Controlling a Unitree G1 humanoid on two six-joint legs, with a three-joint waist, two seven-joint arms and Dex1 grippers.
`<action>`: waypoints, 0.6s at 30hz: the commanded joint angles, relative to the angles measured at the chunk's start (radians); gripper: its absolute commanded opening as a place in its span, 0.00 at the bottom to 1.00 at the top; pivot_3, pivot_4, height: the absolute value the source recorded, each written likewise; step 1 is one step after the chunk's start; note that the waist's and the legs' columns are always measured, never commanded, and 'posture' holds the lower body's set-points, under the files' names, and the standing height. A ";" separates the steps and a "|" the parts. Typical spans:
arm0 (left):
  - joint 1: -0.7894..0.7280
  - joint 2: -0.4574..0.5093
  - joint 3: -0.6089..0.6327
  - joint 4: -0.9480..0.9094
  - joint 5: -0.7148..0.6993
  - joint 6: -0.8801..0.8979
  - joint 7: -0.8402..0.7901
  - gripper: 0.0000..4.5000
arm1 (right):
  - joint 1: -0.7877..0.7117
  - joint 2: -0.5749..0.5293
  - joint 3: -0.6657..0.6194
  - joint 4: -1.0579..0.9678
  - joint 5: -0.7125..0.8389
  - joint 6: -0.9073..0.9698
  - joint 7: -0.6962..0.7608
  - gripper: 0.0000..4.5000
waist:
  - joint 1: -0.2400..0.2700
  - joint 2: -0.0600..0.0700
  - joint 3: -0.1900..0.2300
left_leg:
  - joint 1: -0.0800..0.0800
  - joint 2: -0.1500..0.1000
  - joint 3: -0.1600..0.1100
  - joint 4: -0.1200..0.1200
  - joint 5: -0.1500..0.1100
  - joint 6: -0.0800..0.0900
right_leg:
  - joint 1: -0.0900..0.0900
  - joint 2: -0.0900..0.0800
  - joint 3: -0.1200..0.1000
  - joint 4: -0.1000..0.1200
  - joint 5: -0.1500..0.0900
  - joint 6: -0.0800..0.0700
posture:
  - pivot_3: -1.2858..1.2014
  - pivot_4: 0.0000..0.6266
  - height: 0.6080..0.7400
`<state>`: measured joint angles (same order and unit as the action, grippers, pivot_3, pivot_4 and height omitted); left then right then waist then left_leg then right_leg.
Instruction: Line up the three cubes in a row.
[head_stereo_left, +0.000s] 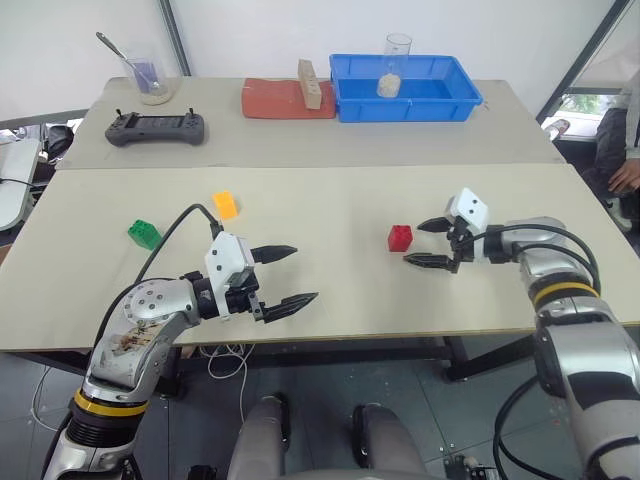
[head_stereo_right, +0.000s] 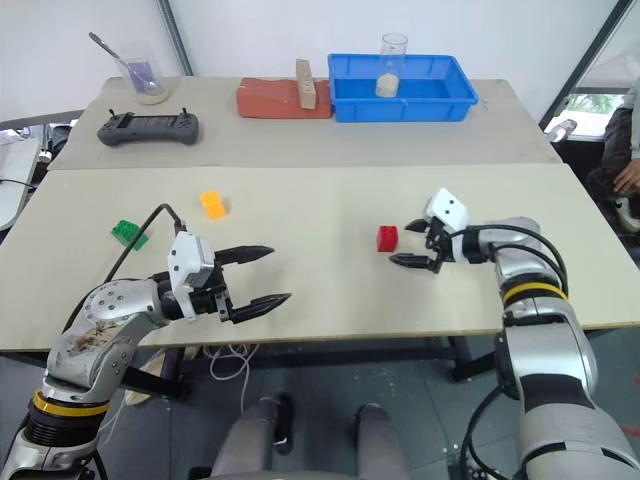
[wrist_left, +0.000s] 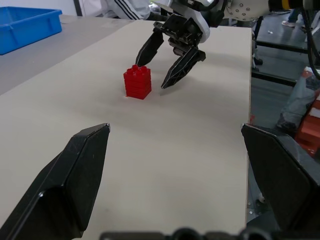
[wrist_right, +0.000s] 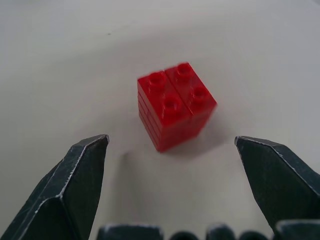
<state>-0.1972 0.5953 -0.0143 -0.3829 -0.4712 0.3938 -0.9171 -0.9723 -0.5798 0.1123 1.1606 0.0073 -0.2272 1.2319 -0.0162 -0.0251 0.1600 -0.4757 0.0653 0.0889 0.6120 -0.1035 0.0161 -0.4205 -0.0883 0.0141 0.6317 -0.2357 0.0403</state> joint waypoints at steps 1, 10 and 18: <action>0.000 0.011 0.032 -0.042 -0.019 0.007 0.017 0.99 | -0.059 0.008 -0.010 0.048 -0.026 -0.045 -0.018 1.00 | 0.002 0.000 0.000 | 0.000 0.000 0.000 0.000 -0.001 -0.001 | 0.000 0.000 0.000 0.000 0.000 0.000 | 0.52 0.24 1.00; 0.018 0.012 0.033 -0.050 -0.020 0.000 0.028 1.00 | -0.075 0.022 -0.020 0.082 -0.051 -0.069 0.000 0.82 | 0.001 0.000 0.000 | 0.000 0.000 0.001 0.000 -0.003 -0.004 | 0.000 0.000 0.000 0.000 0.000 0.000 | 0.52 0.24 1.00; 0.000 0.001 0.020 -0.019 -0.010 -0.014 0.023 1.00 | -0.080 0.026 -0.034 0.078 -0.047 -0.076 0.003 0.31 | 0.001 0.000 0.000 | 0.000 0.000 0.001 0.000 -0.003 -0.004 | 0.000 0.000 0.000 0.001 0.000 0.000 | 0.52 0.24 1.00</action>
<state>-0.1859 0.5989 0.0033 -0.3941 -0.4739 0.3953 -0.8914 -1.0231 -0.5487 0.1039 1.2478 -0.0469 -0.2826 1.2310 -0.0151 -0.0248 0.1601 -0.4757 0.0653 0.0896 0.6118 -0.1062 0.0117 -0.4208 -0.0885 0.0139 0.6322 -0.2356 0.0402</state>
